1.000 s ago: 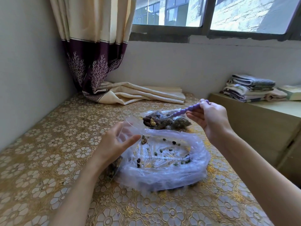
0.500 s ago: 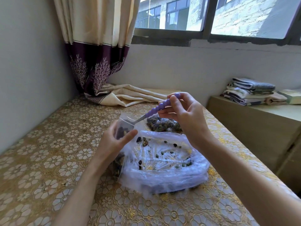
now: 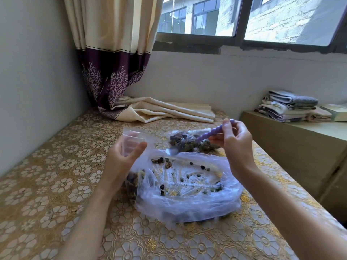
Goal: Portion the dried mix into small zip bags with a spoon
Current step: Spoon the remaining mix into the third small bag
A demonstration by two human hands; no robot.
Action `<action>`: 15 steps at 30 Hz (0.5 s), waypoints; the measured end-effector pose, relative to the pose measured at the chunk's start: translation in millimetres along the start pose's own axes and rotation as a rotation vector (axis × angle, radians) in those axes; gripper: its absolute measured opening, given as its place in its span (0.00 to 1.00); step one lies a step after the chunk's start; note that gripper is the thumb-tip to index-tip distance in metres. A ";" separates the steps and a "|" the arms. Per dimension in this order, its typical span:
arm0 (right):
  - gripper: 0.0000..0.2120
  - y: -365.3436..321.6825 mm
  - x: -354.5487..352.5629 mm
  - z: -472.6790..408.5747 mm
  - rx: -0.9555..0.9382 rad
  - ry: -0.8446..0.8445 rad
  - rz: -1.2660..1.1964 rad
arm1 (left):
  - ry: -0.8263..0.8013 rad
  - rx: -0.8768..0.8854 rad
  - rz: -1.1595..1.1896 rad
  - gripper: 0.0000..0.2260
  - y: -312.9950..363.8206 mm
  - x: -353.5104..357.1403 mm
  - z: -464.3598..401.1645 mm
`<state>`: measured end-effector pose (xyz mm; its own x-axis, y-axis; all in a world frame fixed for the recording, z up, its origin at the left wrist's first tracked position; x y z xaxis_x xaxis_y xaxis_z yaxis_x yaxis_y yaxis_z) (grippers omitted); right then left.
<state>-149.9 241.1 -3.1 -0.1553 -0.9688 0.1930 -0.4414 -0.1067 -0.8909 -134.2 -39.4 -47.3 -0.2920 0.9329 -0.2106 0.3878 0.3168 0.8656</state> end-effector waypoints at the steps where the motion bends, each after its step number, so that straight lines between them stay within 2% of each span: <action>1: 0.09 4.2 -2.7 1.3 -0.013 -0.002 0.052 | 0.014 -0.004 0.007 0.33 -0.3 -2.6 -0.3; 7: 0.05 32.5 -6.4 5.2 0.009 -0.017 0.217 | 0.036 -0.009 0.038 0.30 -1.2 -6.9 -1.3; 15: 0.05 50.0 1.9 3.9 0.046 0.036 0.184 | 0.031 -0.025 0.008 0.28 -6.1 -5.4 -1.3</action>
<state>-168.9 233.0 -48.9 -0.2611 -0.9645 0.0391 -0.3621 0.0603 -0.9302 -136.1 -46.6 -50.8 -0.3161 0.9295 -0.1901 0.3683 0.3049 0.8783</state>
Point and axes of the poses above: each hand's wrist, its own z-axis away from the middle knuckle, its own x-axis out of the palm, y = z × x, the point moved 10 cm from there along -z, towards the middle knuckle, and after that the axes turned 3 degrees about -z, right-handed, at the moved point
